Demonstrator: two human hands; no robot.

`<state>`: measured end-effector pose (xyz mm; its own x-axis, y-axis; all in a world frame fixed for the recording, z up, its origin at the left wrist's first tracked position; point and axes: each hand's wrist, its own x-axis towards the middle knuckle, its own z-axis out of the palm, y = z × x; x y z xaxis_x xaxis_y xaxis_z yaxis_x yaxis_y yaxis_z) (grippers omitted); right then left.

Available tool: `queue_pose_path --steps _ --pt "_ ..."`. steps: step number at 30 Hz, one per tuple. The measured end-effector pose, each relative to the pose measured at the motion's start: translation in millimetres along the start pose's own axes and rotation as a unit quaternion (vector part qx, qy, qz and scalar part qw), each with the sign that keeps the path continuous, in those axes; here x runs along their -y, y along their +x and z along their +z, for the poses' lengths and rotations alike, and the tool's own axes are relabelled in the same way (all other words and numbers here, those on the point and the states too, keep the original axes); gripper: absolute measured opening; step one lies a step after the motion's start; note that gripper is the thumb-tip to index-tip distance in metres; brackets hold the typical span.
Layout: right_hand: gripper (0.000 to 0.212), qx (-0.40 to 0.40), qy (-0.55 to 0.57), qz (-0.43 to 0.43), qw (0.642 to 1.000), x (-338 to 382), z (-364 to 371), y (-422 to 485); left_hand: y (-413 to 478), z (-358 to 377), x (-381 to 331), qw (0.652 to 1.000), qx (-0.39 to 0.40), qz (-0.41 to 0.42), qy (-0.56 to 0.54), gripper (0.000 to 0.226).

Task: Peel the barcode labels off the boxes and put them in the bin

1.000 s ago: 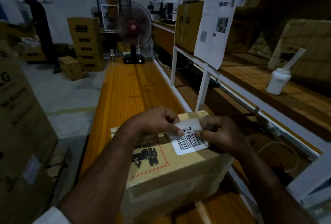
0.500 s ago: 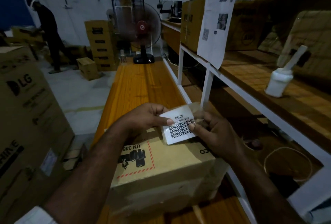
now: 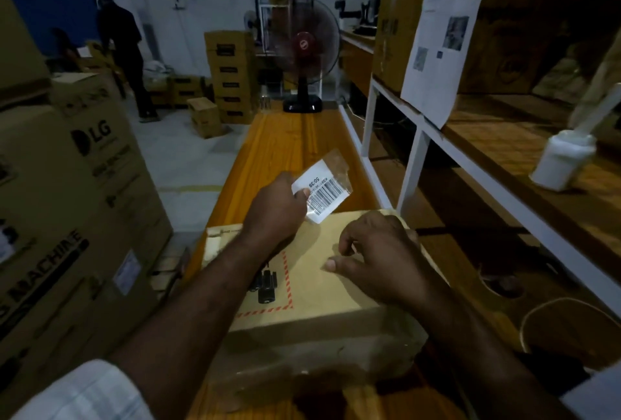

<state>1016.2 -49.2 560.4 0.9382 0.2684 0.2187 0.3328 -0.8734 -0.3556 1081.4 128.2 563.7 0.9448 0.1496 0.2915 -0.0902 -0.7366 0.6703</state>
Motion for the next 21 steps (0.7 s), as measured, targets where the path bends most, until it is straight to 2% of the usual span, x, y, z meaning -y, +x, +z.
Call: queue_pose_path --steps 3,7,10,14,21 --pt "0.032 -0.009 -0.030 0.020 0.999 12.8 1.5 28.9 3.4 -2.9 -0.1 1.000 -0.006 0.001 -0.003 0.023" --pt "0.031 0.017 -0.041 0.031 0.999 25.8 -6.4 54.6 7.8 -4.6 2.2 0.999 -0.013 -0.013 -0.027 0.023" --pt "0.031 0.026 -0.022 0.014 0.999 30.9 -12.3 29.5 8.8 -2.2 5.9 0.998 -0.016 -0.024 -0.051 0.023" --pt "0.029 0.075 -0.034 0.008 0.997 28.1 -14.2 -5.7 8.7 0.0 8.4 0.997 -0.017 -0.028 -0.070 0.022" --pt "0.037 -0.009 -0.010 0.029 0.999 30.9 9.6 53.0 10.3 -2.6 6.7 0.998 0.004 -0.007 -0.061 0.028"
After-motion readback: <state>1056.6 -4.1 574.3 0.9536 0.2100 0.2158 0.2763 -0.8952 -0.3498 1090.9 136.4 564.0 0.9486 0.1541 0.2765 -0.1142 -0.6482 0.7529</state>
